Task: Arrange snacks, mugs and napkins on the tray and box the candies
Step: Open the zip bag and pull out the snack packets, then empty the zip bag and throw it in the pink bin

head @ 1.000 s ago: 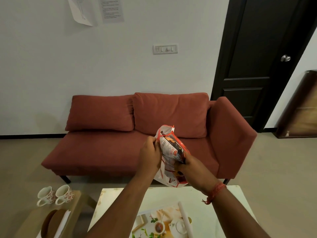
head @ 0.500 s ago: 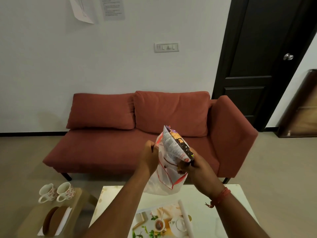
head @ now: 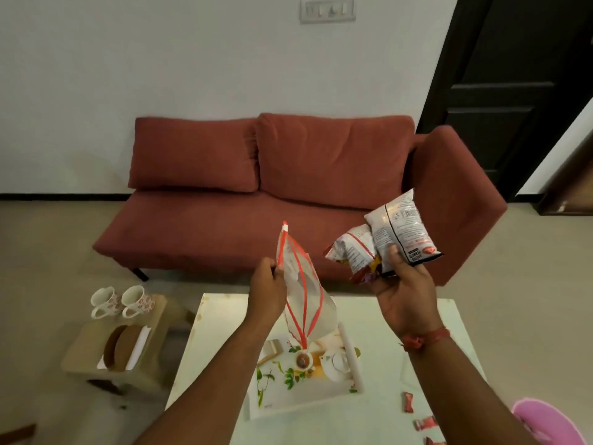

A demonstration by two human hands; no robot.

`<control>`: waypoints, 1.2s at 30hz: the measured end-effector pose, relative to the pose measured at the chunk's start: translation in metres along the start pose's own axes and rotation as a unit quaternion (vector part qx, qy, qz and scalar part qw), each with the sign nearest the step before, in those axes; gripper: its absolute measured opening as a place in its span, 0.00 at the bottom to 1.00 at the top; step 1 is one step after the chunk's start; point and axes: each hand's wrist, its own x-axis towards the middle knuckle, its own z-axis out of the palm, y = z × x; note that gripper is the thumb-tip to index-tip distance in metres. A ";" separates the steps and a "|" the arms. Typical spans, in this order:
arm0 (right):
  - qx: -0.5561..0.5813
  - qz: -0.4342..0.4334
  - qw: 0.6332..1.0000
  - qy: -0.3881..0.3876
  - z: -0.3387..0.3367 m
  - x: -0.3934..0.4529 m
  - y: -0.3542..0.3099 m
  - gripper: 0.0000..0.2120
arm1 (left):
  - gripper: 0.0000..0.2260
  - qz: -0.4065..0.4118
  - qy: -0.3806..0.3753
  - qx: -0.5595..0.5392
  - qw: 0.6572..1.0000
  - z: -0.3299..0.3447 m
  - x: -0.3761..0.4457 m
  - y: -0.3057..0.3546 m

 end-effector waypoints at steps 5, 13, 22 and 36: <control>-0.160 0.090 0.983 0.013 -0.060 0.014 0.066 0.07 | 0.07 -0.080 -0.012 0.022 0.997 0.013 -0.004 -0.074; -0.605 0.354 0.714 -0.003 -0.193 0.052 0.244 0.10 | 0.08 -0.148 -0.016 0.077 0.986 0.054 -0.014 -0.197; -0.833 0.299 0.464 -0.049 -0.247 0.092 0.356 0.26 | 0.07 -0.164 -0.037 0.075 0.983 0.072 -0.013 -0.255; -0.571 0.017 0.807 -0.150 -0.089 0.035 0.189 0.18 | 0.07 0.003 -0.149 0.138 0.979 0.040 -0.001 -0.181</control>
